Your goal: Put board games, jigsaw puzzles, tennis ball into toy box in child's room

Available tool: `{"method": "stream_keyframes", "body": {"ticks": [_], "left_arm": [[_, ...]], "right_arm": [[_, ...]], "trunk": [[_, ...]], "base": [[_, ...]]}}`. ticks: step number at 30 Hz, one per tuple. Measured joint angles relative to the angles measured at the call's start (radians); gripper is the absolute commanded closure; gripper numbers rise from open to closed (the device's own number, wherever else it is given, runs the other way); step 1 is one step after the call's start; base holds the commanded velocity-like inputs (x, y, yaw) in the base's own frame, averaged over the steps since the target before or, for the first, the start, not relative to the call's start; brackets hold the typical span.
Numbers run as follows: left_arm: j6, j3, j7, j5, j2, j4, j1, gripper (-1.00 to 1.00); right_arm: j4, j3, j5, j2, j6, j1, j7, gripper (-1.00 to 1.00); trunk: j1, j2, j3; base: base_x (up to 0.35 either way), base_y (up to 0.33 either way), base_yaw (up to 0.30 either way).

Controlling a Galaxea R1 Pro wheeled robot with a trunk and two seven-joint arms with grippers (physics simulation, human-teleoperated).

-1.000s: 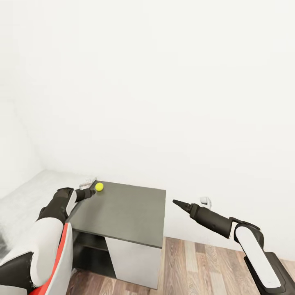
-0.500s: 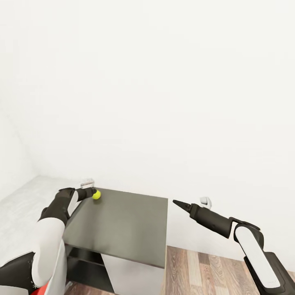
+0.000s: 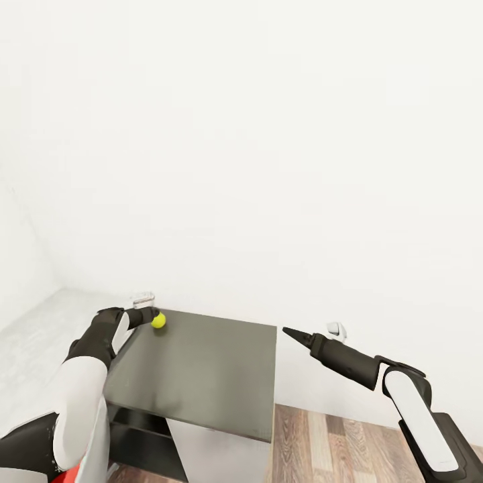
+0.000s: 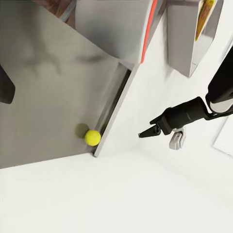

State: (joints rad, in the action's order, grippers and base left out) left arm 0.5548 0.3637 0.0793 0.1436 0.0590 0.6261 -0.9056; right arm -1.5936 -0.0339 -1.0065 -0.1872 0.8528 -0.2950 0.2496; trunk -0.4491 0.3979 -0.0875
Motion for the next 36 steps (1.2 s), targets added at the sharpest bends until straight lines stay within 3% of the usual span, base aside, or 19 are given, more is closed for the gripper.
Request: {"method": "stream_keyframes", "body": {"ticks": [11, 20, 36], "left_arm": [[-0.001, 0.0, 0.0, 0.001, 0.0, 0.0, 0.0, -1.0], [-0.002, 0.0, 0.0, 0.0, 0.0, 0.0, 0.0, -1.0], [-0.002, 0.0, 0.0, 0.001, 0.0, 0.0, 0.0, -1.0]], "right_arm": [[0.0, -0.004, 0.0, 0.001, -0.001, 0.0, -0.002, -1.0], [0.0, -0.007, 0.033, 0.002, -0.001, 0.0, 0.0, -1.0], [0.0, -0.006, 0.034, 0.002, -0.001, 0.0, 0.004, -1.0]], "trunk": [[0.0, 0.0, 0.004], [0.0, 0.0, 0.009], [0.0, 0.0, 0.009]], "base": [[0.089, 0.056, -0.063], [0.067, 0.069, -0.07], [0.039, 0.006, -0.001]]}}
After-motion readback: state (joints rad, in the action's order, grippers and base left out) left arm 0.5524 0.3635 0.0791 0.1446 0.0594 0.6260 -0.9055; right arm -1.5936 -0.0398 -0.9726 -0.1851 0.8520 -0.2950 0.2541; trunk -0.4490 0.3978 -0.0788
